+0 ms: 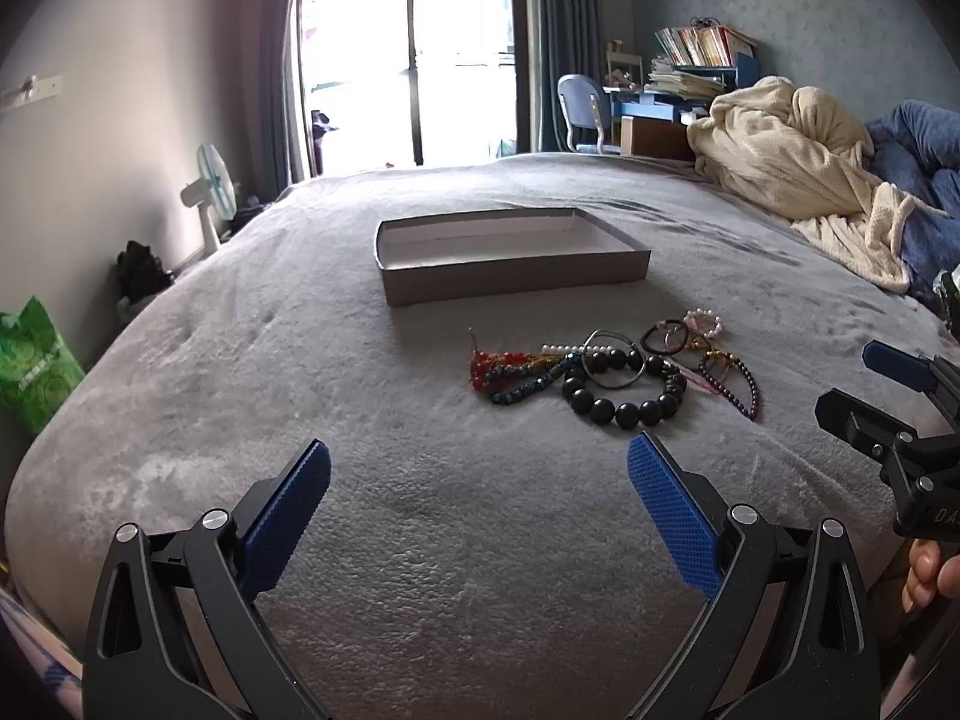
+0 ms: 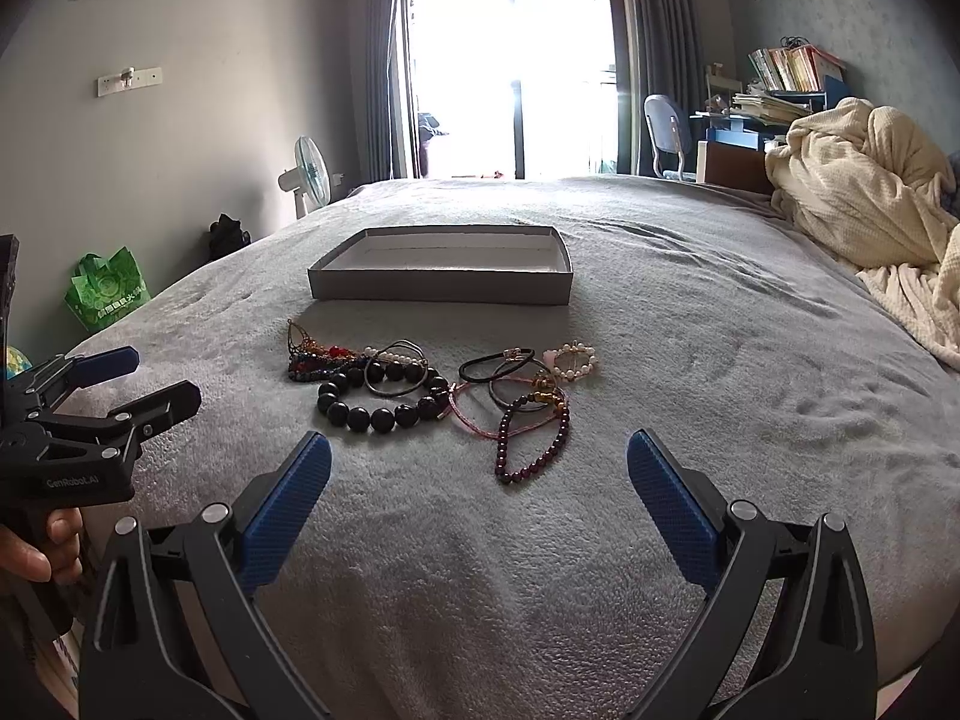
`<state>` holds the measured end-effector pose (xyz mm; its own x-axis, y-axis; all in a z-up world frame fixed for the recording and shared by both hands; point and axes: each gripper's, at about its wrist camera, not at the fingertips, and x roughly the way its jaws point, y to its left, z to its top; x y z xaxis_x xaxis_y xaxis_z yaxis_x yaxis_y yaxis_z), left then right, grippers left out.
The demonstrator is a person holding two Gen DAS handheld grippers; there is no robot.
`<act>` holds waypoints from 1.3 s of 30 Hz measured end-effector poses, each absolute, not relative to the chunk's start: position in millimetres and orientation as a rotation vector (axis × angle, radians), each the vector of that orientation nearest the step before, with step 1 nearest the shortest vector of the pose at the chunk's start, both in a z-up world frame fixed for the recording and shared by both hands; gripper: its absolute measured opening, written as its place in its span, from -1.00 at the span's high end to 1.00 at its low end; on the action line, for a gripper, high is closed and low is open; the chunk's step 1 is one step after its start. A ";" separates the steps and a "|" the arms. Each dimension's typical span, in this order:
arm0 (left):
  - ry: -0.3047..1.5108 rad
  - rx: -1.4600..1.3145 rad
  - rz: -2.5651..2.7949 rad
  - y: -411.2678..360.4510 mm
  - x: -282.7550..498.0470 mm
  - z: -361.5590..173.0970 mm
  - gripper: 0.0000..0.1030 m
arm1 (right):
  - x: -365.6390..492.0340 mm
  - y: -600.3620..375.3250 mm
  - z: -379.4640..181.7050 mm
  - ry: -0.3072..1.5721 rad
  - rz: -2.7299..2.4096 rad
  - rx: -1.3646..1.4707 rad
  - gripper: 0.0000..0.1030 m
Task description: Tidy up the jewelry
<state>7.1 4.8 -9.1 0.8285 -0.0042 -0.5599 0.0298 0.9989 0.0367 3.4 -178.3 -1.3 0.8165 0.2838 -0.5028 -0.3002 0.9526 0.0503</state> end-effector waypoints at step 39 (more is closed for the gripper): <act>0.597 0.052 -0.014 3.8 8.0 -11.2 -0.91 | 5.2 -179.4 -1.3 0.534 0.307 -0.018 -0.90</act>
